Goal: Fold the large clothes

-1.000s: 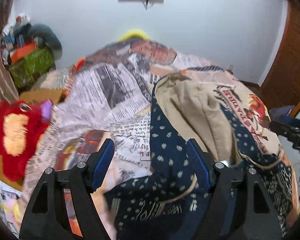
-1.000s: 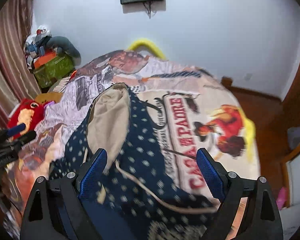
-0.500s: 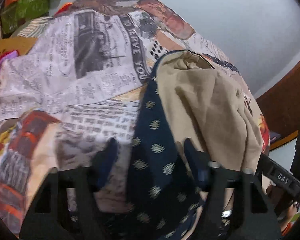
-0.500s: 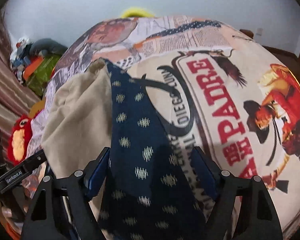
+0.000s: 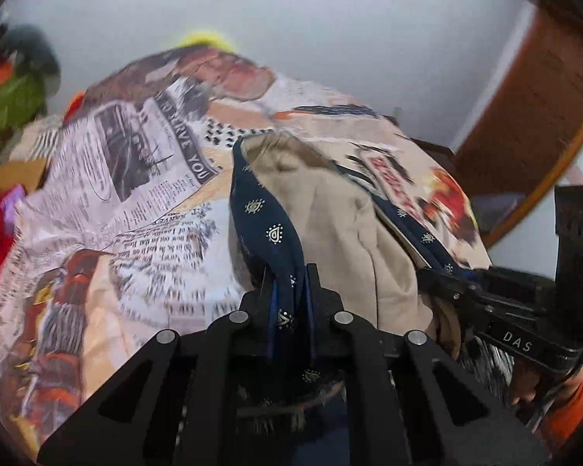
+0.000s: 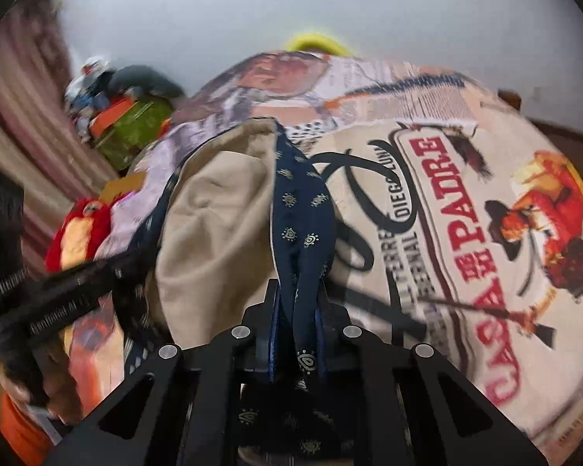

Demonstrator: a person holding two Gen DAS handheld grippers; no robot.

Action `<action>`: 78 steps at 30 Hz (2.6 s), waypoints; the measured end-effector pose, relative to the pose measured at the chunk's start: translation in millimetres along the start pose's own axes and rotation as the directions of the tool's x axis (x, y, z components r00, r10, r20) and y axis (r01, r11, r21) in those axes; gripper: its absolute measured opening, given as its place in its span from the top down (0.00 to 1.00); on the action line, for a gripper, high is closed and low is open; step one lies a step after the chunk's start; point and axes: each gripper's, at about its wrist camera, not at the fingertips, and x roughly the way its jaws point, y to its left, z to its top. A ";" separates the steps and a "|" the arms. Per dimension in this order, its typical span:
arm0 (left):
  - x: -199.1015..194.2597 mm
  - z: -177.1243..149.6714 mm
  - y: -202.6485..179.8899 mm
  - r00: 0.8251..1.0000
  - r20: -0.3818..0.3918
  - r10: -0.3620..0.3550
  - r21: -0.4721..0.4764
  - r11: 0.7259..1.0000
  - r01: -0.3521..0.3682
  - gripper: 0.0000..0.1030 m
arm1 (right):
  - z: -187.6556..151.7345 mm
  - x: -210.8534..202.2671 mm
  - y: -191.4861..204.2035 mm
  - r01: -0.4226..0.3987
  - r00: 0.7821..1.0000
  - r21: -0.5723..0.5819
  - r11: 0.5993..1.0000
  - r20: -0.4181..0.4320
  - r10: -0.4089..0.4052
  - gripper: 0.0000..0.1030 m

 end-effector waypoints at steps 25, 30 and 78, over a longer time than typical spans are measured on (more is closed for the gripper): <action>-67.3 -159.8 -30.4 0.977 -0.173 0.122 0.185 0.979 -0.089 0.75 | -157.0 -108.3 28.6 0.029 0.979 -0.081 0.996 -0.197 -0.045 0.67; -86.9 -130.0 -26.1 0.990 -0.079 0.120 0.171 0.980 -0.105 0.49 | -132.8 -136.5 41.7 0.017 0.998 -0.110 0.994 -0.053 -0.023 0.33; -144.7 -188.1 -56.0 0.994 -0.101 -0.046 0.174 0.983 0.063 0.92 | -182.3 -171.6 86.6 -0.101 0.994 -0.101 0.990 -0.063 0.095 0.87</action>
